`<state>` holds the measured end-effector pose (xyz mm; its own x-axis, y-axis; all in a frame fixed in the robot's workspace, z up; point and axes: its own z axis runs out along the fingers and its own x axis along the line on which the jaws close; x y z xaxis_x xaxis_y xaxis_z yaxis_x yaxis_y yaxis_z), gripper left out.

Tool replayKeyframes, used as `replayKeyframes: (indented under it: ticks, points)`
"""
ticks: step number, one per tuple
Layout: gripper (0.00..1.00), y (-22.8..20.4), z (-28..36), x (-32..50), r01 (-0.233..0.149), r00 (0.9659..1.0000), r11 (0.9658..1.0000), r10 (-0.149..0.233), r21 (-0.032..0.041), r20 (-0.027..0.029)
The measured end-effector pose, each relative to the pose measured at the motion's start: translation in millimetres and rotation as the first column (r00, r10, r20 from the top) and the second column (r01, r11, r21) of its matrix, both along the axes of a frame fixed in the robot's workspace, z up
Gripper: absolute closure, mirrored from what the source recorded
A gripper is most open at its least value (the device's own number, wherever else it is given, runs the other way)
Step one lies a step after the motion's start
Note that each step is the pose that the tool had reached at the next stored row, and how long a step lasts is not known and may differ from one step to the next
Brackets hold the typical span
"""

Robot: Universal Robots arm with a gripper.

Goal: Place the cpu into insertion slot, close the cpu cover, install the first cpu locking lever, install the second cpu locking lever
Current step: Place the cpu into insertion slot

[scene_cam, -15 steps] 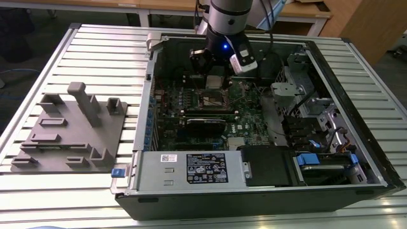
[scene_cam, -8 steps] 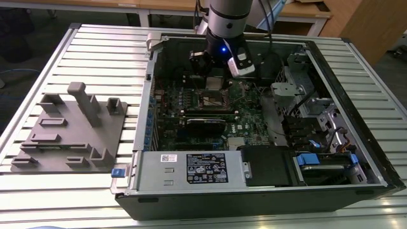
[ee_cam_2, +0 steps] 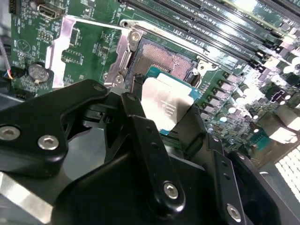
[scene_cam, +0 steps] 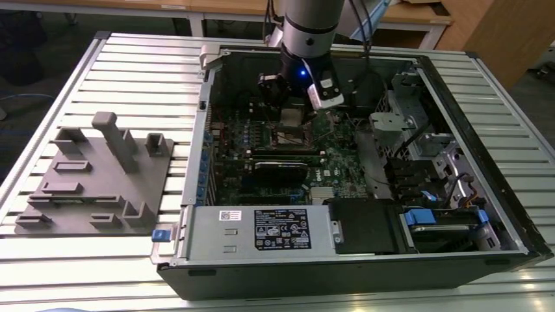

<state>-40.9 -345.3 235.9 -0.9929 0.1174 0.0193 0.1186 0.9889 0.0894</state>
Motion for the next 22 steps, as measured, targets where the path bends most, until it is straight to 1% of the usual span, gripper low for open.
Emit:
replayKeyframes:
  ticks: [9, 11, 17, 22]
  points:
    - [0.46, 0.0, -9.6, -1.1, 0.034, 0.9994, 0.9994, -0.034, -0.0001, -0.0001]
    - [0.46, 0.0, -11.0, -1.3, 0.038, 0.9993, 0.9993, -0.038, 0.0, 0.0]
    - [0.46, 0.0, -11.7, -1.3, 0.04, 0.9992, 0.9992, -0.04, 0.0001, 0.0]
    - [0.46, 0.0, -17.7, -1.9, 0.053, 0.9986, 0.9986, -0.053, 0.0001, 0.0]
